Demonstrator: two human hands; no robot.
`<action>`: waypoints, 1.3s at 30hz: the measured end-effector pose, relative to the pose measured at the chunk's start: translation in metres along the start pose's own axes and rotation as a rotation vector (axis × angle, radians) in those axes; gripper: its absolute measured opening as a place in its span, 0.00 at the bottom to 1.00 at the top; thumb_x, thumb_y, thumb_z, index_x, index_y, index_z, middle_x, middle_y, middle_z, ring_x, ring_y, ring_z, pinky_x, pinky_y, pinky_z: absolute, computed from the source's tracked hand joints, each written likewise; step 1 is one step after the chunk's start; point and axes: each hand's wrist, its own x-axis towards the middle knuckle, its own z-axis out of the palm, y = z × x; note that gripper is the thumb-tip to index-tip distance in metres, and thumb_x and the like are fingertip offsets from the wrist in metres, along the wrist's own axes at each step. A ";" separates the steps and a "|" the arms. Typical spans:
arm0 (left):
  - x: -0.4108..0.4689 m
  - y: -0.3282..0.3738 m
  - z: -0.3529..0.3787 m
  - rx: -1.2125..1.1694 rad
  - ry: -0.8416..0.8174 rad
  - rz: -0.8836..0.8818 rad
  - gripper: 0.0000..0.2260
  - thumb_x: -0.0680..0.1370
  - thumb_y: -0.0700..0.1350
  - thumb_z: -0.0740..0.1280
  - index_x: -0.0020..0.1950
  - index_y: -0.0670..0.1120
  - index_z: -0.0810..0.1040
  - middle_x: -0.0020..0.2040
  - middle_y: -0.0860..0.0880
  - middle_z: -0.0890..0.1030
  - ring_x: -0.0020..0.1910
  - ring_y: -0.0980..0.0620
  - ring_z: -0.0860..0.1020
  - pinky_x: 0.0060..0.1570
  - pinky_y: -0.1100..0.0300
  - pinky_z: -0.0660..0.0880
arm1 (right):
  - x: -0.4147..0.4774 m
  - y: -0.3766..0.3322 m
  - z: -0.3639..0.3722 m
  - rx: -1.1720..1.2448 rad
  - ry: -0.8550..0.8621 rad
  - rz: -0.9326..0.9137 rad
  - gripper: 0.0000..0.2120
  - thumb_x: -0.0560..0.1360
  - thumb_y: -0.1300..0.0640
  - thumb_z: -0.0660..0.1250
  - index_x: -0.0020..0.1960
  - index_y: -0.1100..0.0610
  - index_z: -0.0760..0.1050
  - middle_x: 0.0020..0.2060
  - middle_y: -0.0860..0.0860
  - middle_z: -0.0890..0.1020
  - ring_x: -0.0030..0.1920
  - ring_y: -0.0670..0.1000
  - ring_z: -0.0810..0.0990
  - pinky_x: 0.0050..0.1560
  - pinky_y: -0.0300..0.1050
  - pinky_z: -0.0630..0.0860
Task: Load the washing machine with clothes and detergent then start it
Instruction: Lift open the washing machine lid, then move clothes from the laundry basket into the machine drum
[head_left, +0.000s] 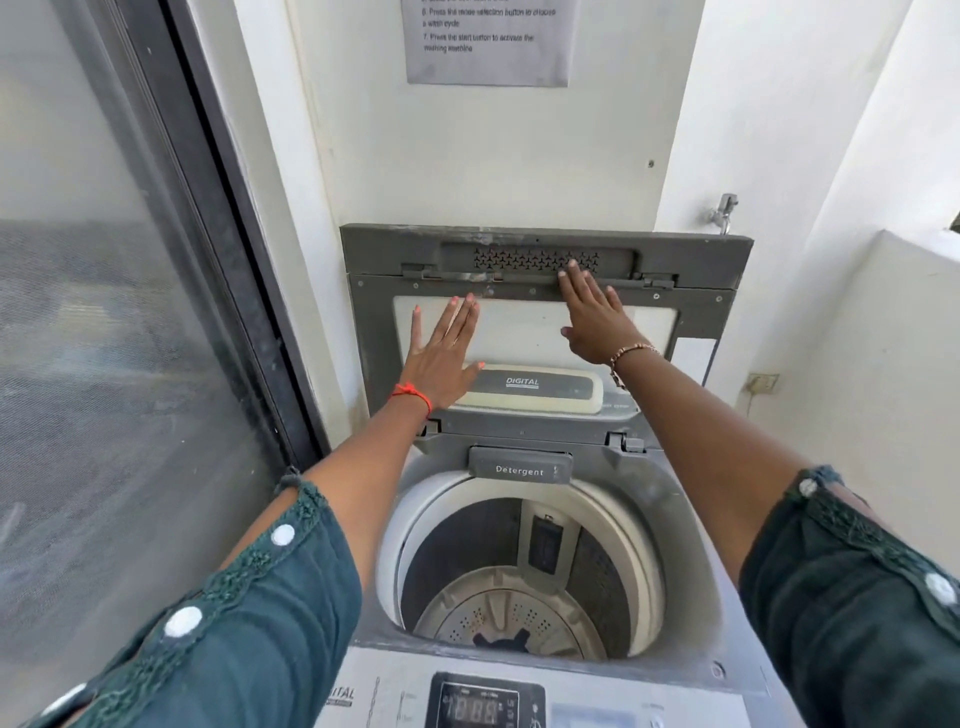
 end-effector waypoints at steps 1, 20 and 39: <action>-0.010 0.000 0.005 -0.022 -0.012 -0.005 0.33 0.81 0.54 0.54 0.77 0.45 0.37 0.78 0.51 0.40 0.77 0.52 0.39 0.69 0.40 0.33 | -0.009 0.001 0.007 0.007 -0.032 0.014 0.34 0.80 0.56 0.56 0.76 0.58 0.37 0.76 0.52 0.37 0.76 0.52 0.41 0.74 0.52 0.43; -0.206 0.102 0.079 -0.627 -0.735 0.095 0.21 0.82 0.52 0.54 0.32 0.44 0.67 0.35 0.41 0.74 0.39 0.43 0.76 0.48 0.51 0.73 | -0.268 -0.021 0.102 0.470 -0.269 0.293 0.16 0.80 0.56 0.57 0.50 0.65 0.79 0.45 0.59 0.83 0.48 0.58 0.79 0.49 0.51 0.76; -0.173 0.449 0.031 -0.806 -0.479 0.551 0.33 0.78 0.39 0.58 0.78 0.44 0.44 0.78 0.45 0.46 0.77 0.44 0.43 0.75 0.47 0.43 | -0.468 0.178 0.139 0.348 -0.202 0.764 0.31 0.80 0.49 0.55 0.76 0.58 0.47 0.76 0.57 0.52 0.76 0.54 0.51 0.74 0.53 0.52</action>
